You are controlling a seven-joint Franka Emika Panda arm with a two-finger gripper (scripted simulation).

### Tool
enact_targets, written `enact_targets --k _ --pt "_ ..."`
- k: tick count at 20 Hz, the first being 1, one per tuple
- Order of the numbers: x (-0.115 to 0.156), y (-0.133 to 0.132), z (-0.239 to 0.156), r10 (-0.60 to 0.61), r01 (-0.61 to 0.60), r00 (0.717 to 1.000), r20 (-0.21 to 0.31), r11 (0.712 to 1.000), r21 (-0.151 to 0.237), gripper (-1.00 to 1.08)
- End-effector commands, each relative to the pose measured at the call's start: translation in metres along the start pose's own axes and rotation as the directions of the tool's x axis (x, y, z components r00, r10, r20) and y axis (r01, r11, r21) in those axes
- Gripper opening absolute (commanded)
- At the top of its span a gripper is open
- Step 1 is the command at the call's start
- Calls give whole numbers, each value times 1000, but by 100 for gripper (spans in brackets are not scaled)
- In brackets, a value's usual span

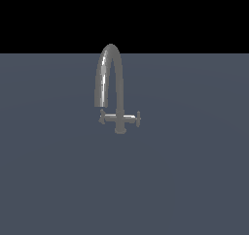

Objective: Turn on the faucet by rotating a designated handle.

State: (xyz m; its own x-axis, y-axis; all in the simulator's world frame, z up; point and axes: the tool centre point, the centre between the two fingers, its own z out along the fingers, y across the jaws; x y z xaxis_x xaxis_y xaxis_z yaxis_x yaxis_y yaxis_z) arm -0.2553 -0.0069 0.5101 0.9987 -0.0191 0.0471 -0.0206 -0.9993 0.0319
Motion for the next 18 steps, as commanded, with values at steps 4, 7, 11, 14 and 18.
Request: enact_targets --k 4,7,11,14,18 --pt "1 -8 57 -36 30 990 135 998 50 0" --pt "8 -43 102 -31 19 977 211 998 60 -5" --pt "18 -77 169 -10 3 961 276 1000 26 -65" --pt "17 -72 223 111 -145 931 347 987 73 -75" --pt "21 -86 273 103 -115 926 363 993 10 -71"
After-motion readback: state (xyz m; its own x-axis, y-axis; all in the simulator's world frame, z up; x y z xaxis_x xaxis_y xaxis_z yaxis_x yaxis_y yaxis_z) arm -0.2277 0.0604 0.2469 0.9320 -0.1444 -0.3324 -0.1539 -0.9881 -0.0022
